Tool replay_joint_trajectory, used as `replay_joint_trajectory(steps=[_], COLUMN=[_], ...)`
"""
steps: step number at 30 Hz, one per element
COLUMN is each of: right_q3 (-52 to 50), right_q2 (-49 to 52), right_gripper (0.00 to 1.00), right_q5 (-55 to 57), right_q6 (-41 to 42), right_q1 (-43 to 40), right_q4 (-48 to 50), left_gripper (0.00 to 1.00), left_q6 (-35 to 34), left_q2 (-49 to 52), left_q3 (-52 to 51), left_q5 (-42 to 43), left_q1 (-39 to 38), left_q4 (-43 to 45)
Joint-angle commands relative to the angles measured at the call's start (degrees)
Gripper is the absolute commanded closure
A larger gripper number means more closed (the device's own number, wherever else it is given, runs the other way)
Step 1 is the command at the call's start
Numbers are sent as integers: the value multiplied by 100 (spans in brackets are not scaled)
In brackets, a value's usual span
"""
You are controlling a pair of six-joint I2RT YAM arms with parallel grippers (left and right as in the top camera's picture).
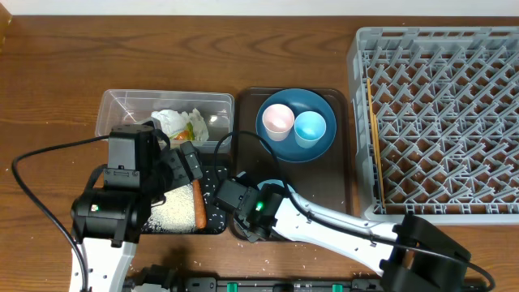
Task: Sort waste into correct bins and load items into the dishwasher rack
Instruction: 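Grip the light-blue bowl rim with the right gripper and lift it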
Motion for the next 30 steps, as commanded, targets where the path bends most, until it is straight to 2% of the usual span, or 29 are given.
replay_joint_trajectory(steps=[1, 8, 17, 30], right_q3=[37, 37, 37, -46], right_q2=[46, 48, 48, 52], right_gripper=[66, 67, 75, 75], right_q5=[114, -101, -337, -170], right_q6=[42, 149, 382, 426], right_q1=[31, 35, 35, -26], right_q4=[11, 11, -79, -240], left_gripper=[4, 4, 4, 4], left_q6=[48, 50, 48, 48], left_q2=[0, 0, 0, 0], left_q3=[90, 90, 87, 90], left_q5=[31, 31, 31, 31], left_q1=[37, 37, 37, 37], left_q4=[2, 2, 2, 2])
